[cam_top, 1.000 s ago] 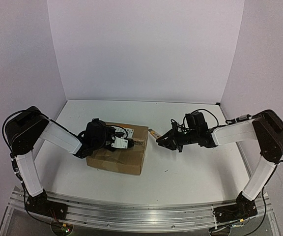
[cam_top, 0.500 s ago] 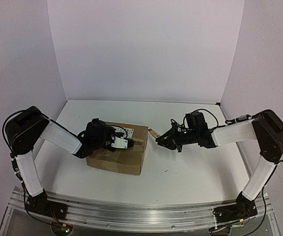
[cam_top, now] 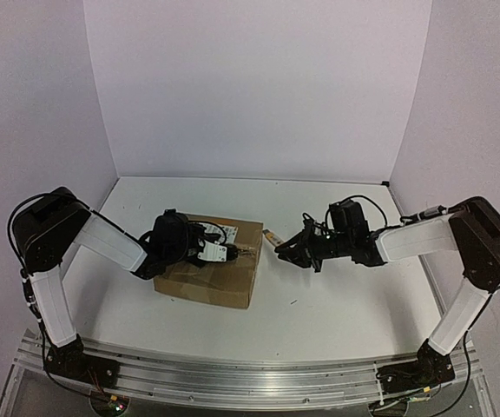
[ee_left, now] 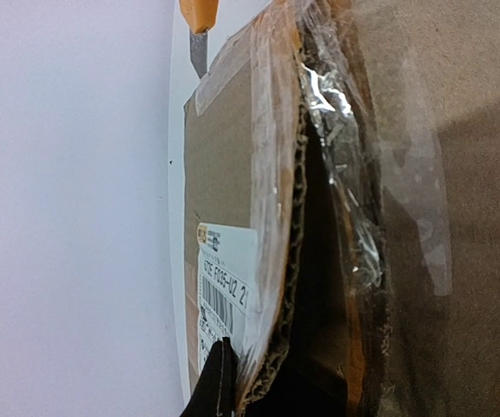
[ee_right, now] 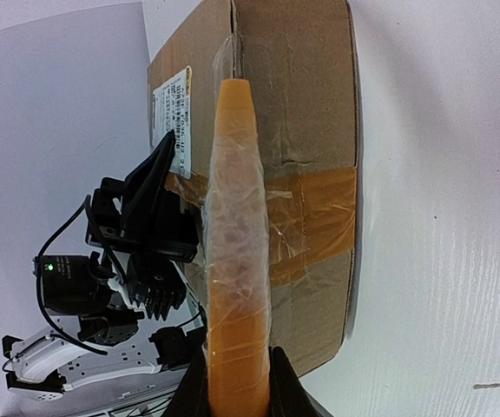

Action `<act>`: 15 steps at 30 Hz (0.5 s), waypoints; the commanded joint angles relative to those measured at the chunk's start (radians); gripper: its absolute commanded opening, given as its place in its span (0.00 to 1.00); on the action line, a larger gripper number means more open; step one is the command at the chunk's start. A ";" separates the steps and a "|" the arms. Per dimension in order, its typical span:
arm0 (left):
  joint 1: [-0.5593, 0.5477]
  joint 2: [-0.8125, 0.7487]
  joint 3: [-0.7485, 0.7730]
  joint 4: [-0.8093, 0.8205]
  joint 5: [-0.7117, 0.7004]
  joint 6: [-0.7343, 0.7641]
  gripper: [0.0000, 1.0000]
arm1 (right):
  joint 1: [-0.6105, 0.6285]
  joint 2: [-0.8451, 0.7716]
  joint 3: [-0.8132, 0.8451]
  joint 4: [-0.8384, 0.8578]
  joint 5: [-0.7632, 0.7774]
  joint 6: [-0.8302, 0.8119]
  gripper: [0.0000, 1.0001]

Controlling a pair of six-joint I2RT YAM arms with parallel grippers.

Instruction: Unpack the express box

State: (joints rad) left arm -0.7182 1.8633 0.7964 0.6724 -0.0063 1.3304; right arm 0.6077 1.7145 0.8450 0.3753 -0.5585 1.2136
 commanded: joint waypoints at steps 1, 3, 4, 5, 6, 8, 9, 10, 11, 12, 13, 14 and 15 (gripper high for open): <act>0.012 0.042 0.039 -0.059 -0.027 -0.069 0.00 | 0.083 -0.017 -0.006 0.038 -0.186 -0.008 0.00; 0.014 0.052 0.066 -0.078 -0.041 -0.083 0.00 | 0.098 -0.011 -0.001 0.048 -0.204 -0.007 0.00; 0.018 0.061 0.080 -0.091 -0.049 -0.100 0.00 | 0.108 -0.013 -0.002 0.049 -0.212 -0.006 0.00; 0.025 0.067 0.096 -0.105 -0.058 -0.112 0.00 | 0.114 -0.018 -0.008 0.050 -0.221 -0.004 0.00; 0.030 0.074 0.108 -0.114 -0.067 -0.120 0.00 | 0.119 -0.024 -0.015 0.051 -0.225 -0.002 0.00; 0.035 0.092 0.129 -0.116 -0.085 -0.126 0.00 | 0.128 -0.035 -0.032 0.057 -0.226 0.007 0.00; 0.037 0.098 0.134 -0.115 -0.093 -0.127 0.00 | 0.133 -0.037 -0.037 0.058 -0.227 0.010 0.00; 0.038 0.104 0.140 -0.115 -0.097 -0.128 0.00 | 0.138 -0.038 -0.040 0.060 -0.228 0.013 0.00; 0.039 0.104 0.142 -0.116 -0.095 -0.128 0.00 | 0.142 -0.037 -0.041 0.062 -0.228 0.013 0.00; 0.039 0.103 0.142 -0.114 -0.093 -0.129 0.00 | 0.145 -0.034 -0.041 0.065 -0.230 0.015 0.00; 0.039 0.103 0.144 -0.113 -0.092 -0.132 0.00 | 0.147 -0.031 -0.041 0.068 -0.234 0.017 0.00; 0.039 0.105 0.151 -0.122 -0.095 -0.139 0.00 | 0.153 -0.027 -0.043 0.076 -0.238 0.020 0.00; 0.042 0.108 0.158 -0.132 -0.101 -0.145 0.00 | 0.159 -0.024 -0.045 0.085 -0.245 0.026 0.00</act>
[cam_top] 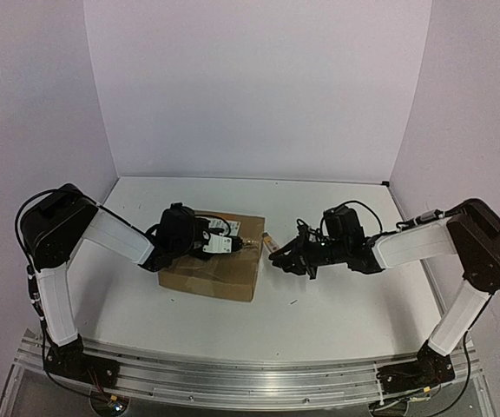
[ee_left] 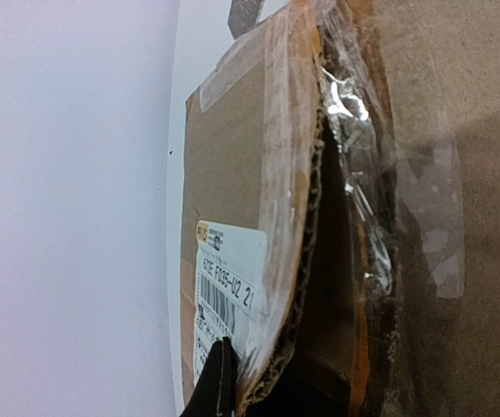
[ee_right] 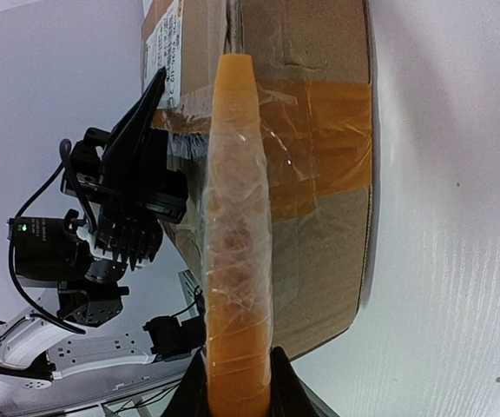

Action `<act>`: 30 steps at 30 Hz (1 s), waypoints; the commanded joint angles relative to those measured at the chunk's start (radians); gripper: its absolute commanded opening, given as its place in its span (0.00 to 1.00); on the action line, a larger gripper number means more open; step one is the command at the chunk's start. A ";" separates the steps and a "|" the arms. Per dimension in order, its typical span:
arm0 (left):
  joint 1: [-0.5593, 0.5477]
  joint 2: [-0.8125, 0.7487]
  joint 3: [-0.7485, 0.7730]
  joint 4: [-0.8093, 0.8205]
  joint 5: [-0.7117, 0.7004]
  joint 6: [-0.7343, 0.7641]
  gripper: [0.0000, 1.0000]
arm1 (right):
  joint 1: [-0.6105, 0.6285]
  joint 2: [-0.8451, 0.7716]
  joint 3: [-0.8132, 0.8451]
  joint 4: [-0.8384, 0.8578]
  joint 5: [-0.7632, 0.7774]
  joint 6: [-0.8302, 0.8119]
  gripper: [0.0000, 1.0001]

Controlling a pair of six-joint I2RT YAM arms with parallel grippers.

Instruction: Unpack the express box

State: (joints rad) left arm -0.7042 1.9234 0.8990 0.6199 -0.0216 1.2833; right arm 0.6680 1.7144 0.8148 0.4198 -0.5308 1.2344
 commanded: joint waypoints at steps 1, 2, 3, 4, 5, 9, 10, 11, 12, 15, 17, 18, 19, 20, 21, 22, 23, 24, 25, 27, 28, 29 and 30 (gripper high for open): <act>0.031 0.051 0.061 -0.086 -0.087 -0.101 0.00 | 0.105 -0.023 -0.018 0.049 -0.278 0.010 0.00; 0.034 0.053 0.062 -0.086 -0.086 -0.098 0.00 | 0.111 -0.024 -0.020 0.054 -0.283 0.012 0.00; 0.036 0.054 0.057 -0.075 -0.086 -0.090 0.00 | 0.114 -0.028 -0.022 0.060 -0.287 0.014 0.00; 0.037 0.053 0.052 -0.068 -0.085 -0.085 0.00 | 0.117 -0.036 -0.024 0.062 -0.287 0.017 0.00; 0.038 0.051 0.048 -0.065 -0.084 -0.081 0.00 | 0.118 -0.046 -0.028 0.062 -0.285 0.018 0.00; 0.042 0.051 0.042 -0.063 -0.082 -0.078 0.00 | 0.121 -0.075 -0.036 0.063 -0.294 0.019 0.00; 0.044 0.055 0.046 -0.061 -0.084 -0.079 0.00 | 0.127 -0.077 -0.037 0.063 -0.298 0.020 0.00; 0.047 0.061 0.049 -0.060 -0.088 -0.079 0.00 | 0.132 -0.077 -0.038 0.064 -0.303 0.023 0.00; 0.049 0.067 0.051 -0.059 -0.091 -0.078 0.00 | 0.137 -0.077 -0.039 0.064 -0.307 0.025 0.00; 0.055 0.073 0.048 -0.050 -0.092 -0.070 0.00 | 0.152 -0.080 -0.051 0.069 -0.311 0.035 0.00; 0.056 0.072 0.047 -0.052 -0.092 -0.070 0.00 | 0.156 -0.090 -0.067 0.069 -0.307 0.044 0.00; 0.058 0.070 0.047 -0.051 -0.090 -0.069 0.00 | 0.156 -0.098 -0.080 0.068 -0.299 0.051 0.00; 0.059 0.066 0.045 -0.053 -0.085 -0.068 0.00 | 0.156 -0.109 -0.096 0.067 -0.286 0.056 0.00; 0.060 0.062 0.043 -0.055 -0.080 -0.067 0.00 | 0.155 -0.119 -0.108 0.062 -0.276 0.056 0.00; 0.061 0.059 0.042 -0.058 -0.076 -0.068 0.00 | 0.154 -0.129 -0.118 0.053 -0.265 0.054 0.00; 0.061 0.055 0.041 -0.065 -0.074 -0.071 0.00 | 0.150 -0.136 -0.122 0.042 -0.258 0.052 0.00; 0.061 0.048 0.045 -0.082 -0.069 -0.081 0.00 | 0.144 -0.139 -0.118 0.025 -0.252 0.045 0.00; 0.061 0.041 0.051 -0.099 -0.065 -0.092 0.00 | 0.138 -0.141 -0.112 0.008 -0.245 0.036 0.00; 0.061 0.034 0.060 -0.119 -0.062 -0.107 0.00 | 0.133 -0.144 -0.098 -0.009 -0.238 0.020 0.00; 0.061 0.019 0.086 -0.174 -0.057 -0.142 0.00 | 0.116 -0.145 -0.068 -0.042 -0.233 -0.001 0.00; 0.061 0.014 0.101 -0.205 -0.056 -0.157 0.00 | 0.106 -0.147 -0.053 -0.060 -0.231 -0.012 0.00; 0.061 0.010 0.115 -0.222 -0.057 -0.173 0.00 | 0.095 -0.150 -0.039 -0.080 -0.228 -0.024 0.00; 0.061 0.008 0.127 -0.250 -0.056 -0.188 0.00 | 0.082 -0.153 -0.026 -0.108 -0.224 -0.038 0.00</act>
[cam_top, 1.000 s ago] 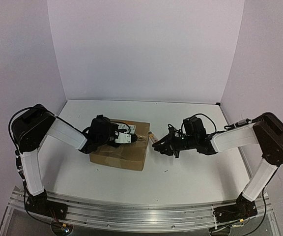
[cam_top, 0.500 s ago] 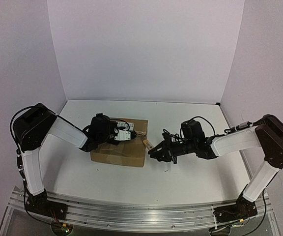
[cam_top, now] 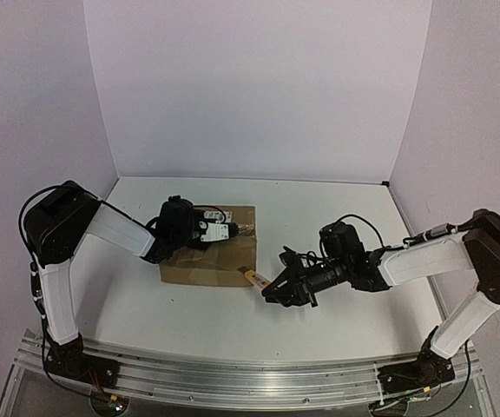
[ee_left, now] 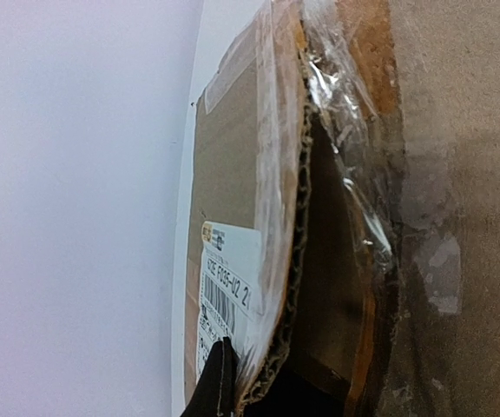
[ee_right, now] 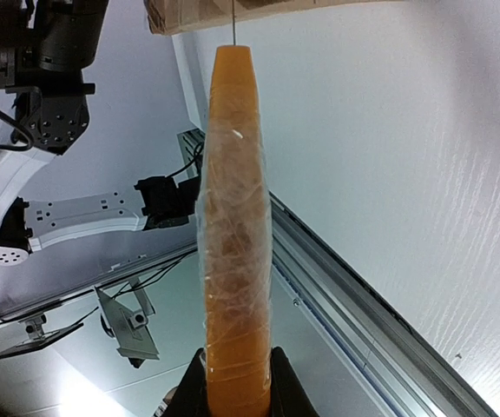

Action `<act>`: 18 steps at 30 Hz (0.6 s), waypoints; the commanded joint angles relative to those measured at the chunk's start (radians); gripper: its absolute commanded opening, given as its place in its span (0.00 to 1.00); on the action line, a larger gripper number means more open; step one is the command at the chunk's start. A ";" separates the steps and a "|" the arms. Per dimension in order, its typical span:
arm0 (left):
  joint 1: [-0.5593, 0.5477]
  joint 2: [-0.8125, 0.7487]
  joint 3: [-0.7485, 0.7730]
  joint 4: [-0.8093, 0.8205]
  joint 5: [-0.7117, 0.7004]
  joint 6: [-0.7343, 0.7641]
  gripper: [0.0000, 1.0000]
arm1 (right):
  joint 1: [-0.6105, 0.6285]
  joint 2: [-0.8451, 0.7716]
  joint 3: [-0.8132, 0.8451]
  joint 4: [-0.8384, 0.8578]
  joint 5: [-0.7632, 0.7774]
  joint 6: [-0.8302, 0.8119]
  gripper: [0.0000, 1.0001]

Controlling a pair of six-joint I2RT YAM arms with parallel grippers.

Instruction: Unpack the express box

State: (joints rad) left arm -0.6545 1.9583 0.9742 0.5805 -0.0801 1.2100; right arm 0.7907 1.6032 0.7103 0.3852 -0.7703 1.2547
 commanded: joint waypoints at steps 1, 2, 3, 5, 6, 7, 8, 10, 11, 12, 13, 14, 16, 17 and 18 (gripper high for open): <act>0.012 -0.029 0.063 -0.233 0.005 -0.128 0.00 | -0.054 -0.045 0.098 -0.105 0.023 -0.083 0.00; 0.013 -0.032 0.077 -0.257 0.008 -0.146 0.00 | -0.070 -0.050 0.114 -0.155 0.032 -0.107 0.00; 0.013 -0.036 0.086 -0.276 0.008 -0.164 0.00 | -0.087 -0.056 0.133 -0.199 0.042 -0.136 0.00; 0.012 -0.041 0.090 -0.290 0.008 -0.182 0.00 | -0.124 -0.062 0.170 -0.271 0.055 -0.188 0.00; 0.012 -0.043 0.088 -0.288 0.007 -0.187 0.00 | -0.139 -0.062 0.185 -0.281 0.055 -0.202 0.00; 0.013 -0.044 0.085 -0.285 0.006 -0.189 0.00 | -0.156 -0.060 0.194 -0.286 0.055 -0.213 0.00; 0.013 -0.046 0.081 -0.279 0.005 -0.190 0.00 | -0.168 -0.054 0.204 -0.289 0.054 -0.223 0.00; 0.013 -0.049 0.068 -0.262 0.006 -0.187 0.00 | -0.181 -0.028 0.228 -0.297 0.047 -0.250 0.00; 0.013 -0.050 0.059 -0.248 0.011 -0.180 0.00 | -0.186 -0.012 0.238 -0.300 0.043 -0.261 0.00; 0.013 -0.051 0.046 -0.230 0.016 -0.166 0.00 | -0.188 0.007 0.249 -0.301 0.032 -0.271 0.00; 0.013 -0.054 0.031 -0.209 0.019 -0.152 0.00 | -0.188 0.027 0.260 -0.303 0.026 -0.280 0.00; 0.014 -0.054 0.018 -0.190 0.022 -0.138 0.00 | -0.188 0.045 0.270 -0.304 0.022 -0.291 0.00; 0.019 -0.050 0.006 -0.176 0.026 -0.117 0.00 | -0.188 0.077 0.284 -0.307 0.014 -0.314 0.00; 0.023 -0.048 0.004 -0.174 0.029 -0.116 0.00 | -0.188 0.091 0.293 -0.308 0.009 -0.325 0.00; 0.026 -0.047 0.003 -0.174 0.032 -0.116 0.00 | -0.188 0.111 0.300 -0.310 0.008 -0.335 0.00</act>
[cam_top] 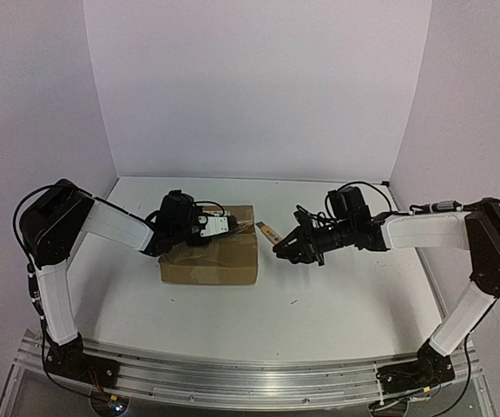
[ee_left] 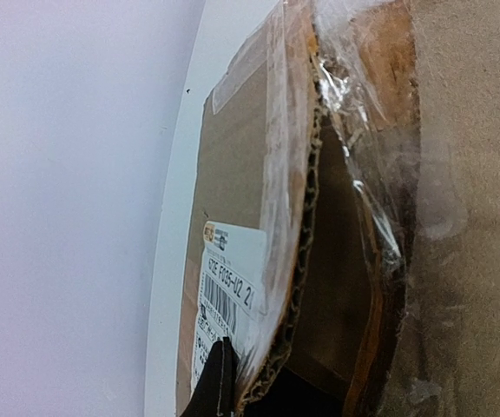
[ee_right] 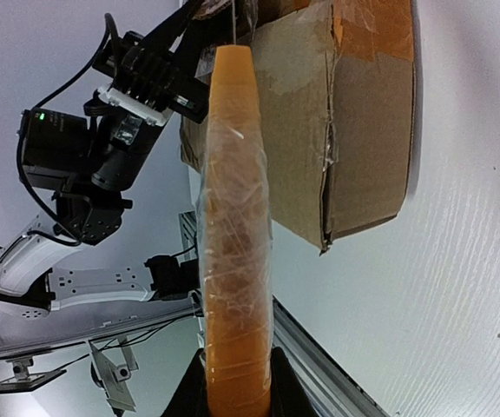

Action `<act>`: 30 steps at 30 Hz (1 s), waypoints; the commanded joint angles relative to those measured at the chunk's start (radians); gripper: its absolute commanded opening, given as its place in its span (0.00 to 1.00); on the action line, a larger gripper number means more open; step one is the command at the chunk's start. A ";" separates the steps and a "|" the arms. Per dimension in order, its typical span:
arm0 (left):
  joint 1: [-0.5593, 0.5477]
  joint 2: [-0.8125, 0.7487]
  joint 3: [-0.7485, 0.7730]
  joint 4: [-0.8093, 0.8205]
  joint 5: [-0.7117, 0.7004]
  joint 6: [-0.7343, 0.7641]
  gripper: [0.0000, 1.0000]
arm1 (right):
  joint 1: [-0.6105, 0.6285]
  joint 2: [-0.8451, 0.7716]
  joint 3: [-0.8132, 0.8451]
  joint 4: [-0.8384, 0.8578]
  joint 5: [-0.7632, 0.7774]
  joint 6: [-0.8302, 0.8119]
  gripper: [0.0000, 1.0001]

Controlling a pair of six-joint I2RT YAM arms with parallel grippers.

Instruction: Unpack the express box

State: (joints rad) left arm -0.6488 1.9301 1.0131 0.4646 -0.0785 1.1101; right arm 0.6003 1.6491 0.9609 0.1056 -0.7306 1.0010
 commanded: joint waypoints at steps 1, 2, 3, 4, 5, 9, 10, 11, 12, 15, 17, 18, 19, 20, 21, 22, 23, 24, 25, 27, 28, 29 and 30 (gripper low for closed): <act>0.021 -0.018 -0.036 -0.060 0.033 -0.018 0.00 | 0.002 0.078 0.054 -0.033 -0.031 -0.088 0.00; 0.022 -0.018 -0.037 -0.061 0.036 -0.023 0.00 | 0.002 0.091 0.058 -0.034 -0.030 -0.093 0.00; 0.023 -0.019 -0.036 -0.064 0.039 -0.028 0.00 | 0.003 0.100 0.062 -0.036 -0.027 -0.098 0.00; 0.023 -0.020 -0.038 -0.065 0.042 -0.031 0.00 | 0.002 0.109 0.064 -0.036 -0.025 -0.104 0.00; 0.023 -0.022 -0.043 -0.063 0.045 -0.029 0.00 | 0.002 0.114 0.064 -0.037 -0.025 -0.106 0.00; 0.024 -0.022 -0.068 -0.041 0.053 0.002 0.00 | 0.003 0.113 0.053 -0.039 -0.031 -0.108 0.00; 0.024 -0.020 -0.072 -0.038 0.054 0.005 0.00 | 0.003 0.110 0.047 -0.041 -0.032 -0.108 0.00; 0.024 -0.018 -0.069 -0.039 0.052 0.003 0.00 | 0.003 0.104 0.035 -0.042 -0.029 -0.106 0.00; 0.025 -0.016 -0.066 -0.040 0.051 0.001 0.00 | 0.003 0.097 0.024 -0.043 -0.026 -0.104 0.00; 0.026 -0.013 -0.074 -0.029 0.051 0.012 0.00 | 0.002 0.070 -0.005 -0.044 -0.011 -0.101 0.00; 0.029 -0.015 -0.088 -0.028 0.067 0.045 0.00 | 0.002 0.062 -0.002 -0.044 -0.004 -0.103 0.00; 0.032 -0.017 -0.089 -0.046 0.080 0.059 0.00 | 0.002 0.064 0.004 -0.043 -0.003 -0.101 0.00; 0.039 -0.021 -0.083 -0.074 0.101 0.062 0.00 | 0.002 0.067 0.010 -0.041 -0.002 -0.100 0.00; 0.049 -0.028 -0.069 -0.109 0.119 0.052 0.03 | 0.002 0.071 0.014 -0.041 0.000 -0.099 0.00; 0.059 -0.038 -0.051 -0.154 0.135 0.038 0.08 | 0.002 0.074 0.017 -0.041 0.002 -0.099 0.00; 0.073 -0.051 -0.024 -0.221 0.163 0.023 0.14 | 0.002 0.076 0.019 -0.042 0.004 -0.100 0.00; 0.085 -0.070 0.009 -0.306 0.198 0.011 0.23 | 0.002 0.077 0.019 -0.043 0.006 -0.101 0.00; 0.095 -0.089 0.032 -0.365 0.242 0.002 0.31 | 0.002 0.078 0.019 -0.043 0.003 -0.103 0.00; 0.100 -0.103 0.063 -0.432 0.287 -0.002 0.39 | 0.003 0.080 0.020 -0.043 -0.001 -0.104 0.00; 0.100 -0.121 0.145 -0.656 0.376 -0.007 0.53 | 0.003 0.088 0.024 -0.041 -0.019 -0.105 0.00; 0.101 -0.127 0.175 -0.721 0.427 -0.012 0.57 | 0.004 0.093 0.028 -0.040 -0.030 -0.107 0.00; 0.101 -0.128 0.203 -0.782 0.459 -0.016 0.60 | 0.006 0.098 0.035 -0.040 -0.040 -0.109 0.00; 0.101 -0.126 0.227 -0.827 0.481 -0.021 0.63 | 0.009 0.102 0.042 -0.040 -0.053 -0.113 0.00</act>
State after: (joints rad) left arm -0.5449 1.8637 1.1229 0.0292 0.1994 1.1264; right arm 0.6010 1.7535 0.9661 0.0582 -0.7348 0.9062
